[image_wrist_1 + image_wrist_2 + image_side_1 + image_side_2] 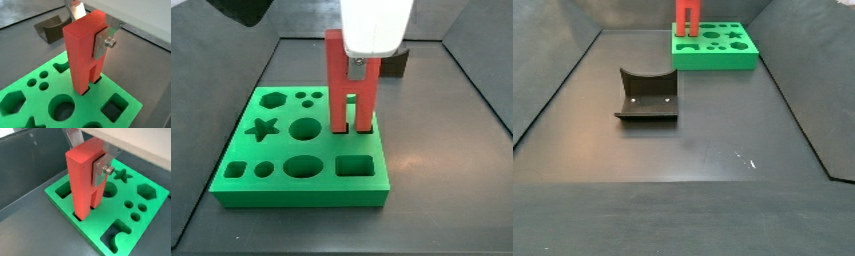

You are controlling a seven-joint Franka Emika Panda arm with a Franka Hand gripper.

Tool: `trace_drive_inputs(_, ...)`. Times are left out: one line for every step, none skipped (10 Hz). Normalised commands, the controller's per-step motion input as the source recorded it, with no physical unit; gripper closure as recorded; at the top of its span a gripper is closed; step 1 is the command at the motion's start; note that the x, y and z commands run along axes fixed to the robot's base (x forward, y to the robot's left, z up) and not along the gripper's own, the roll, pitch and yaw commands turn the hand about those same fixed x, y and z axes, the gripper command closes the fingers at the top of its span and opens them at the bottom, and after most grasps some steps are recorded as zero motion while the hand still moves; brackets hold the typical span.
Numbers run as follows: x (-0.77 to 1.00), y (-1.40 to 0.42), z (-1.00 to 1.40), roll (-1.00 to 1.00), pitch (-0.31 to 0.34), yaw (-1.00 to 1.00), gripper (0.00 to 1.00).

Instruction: Insert the double-square object.

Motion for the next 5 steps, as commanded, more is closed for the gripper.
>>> trace_drive_inputs(0.01,0.00,-0.22,-0.30,0.000,-0.10,1.00)
trace_drive_inputs(0.08,-0.08,-0.22,-0.31,0.000,-0.08,1.00)
trace_drive_inputs(0.14,-0.08,-0.22,-0.19,0.000,-0.03,1.00)
trace_drive_inputs(0.10,0.00,-0.32,-0.10,0.000,-0.01,1.00)
trace_drive_inputs(0.17,0.00,-0.46,-0.07,0.000,-0.12,1.00)
